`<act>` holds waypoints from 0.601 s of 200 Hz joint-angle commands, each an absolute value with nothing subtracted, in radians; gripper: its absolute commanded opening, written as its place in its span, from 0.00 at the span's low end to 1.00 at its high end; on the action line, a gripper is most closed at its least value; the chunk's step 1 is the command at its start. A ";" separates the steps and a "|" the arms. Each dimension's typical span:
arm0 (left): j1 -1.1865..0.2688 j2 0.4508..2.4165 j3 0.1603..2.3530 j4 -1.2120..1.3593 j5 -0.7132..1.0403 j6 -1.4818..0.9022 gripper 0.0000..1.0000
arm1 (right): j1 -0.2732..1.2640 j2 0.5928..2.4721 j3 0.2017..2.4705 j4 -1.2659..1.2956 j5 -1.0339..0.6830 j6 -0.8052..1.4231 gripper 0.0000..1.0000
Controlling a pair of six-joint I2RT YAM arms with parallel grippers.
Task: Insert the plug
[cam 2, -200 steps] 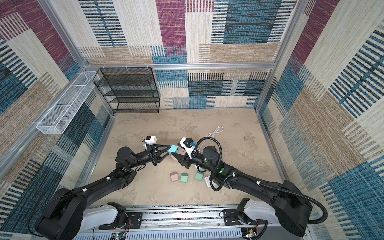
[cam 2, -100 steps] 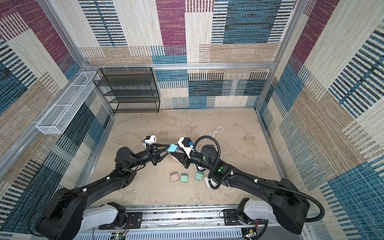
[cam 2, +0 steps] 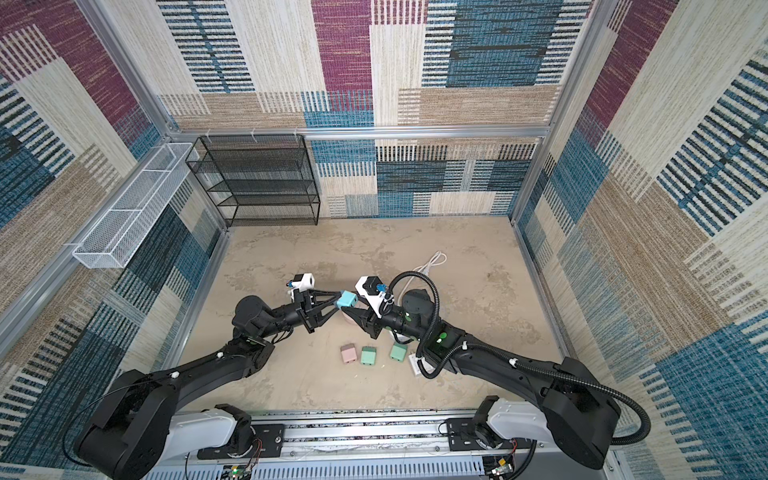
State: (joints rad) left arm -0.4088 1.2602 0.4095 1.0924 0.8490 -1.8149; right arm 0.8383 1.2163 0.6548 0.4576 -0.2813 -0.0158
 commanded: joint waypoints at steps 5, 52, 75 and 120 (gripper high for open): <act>-0.410 1.274 0.399 1.105 0.872 -1.785 0.00 | 0.838 1.212 0.673 0.510 -0.326 0.010 0.09; -0.382 1.262 0.431 0.915 0.901 -1.665 1.00 | 0.838 1.197 0.687 0.411 -0.246 0.054 0.00; -0.338 1.183 0.526 0.481 0.893 -1.421 1.00 | 0.837 1.199 0.725 0.280 -0.169 0.117 0.00; -0.322 1.049 0.901 -0.513 0.422 -0.739 0.99 | 0.837 1.311 0.979 -0.141 -0.032 0.305 0.00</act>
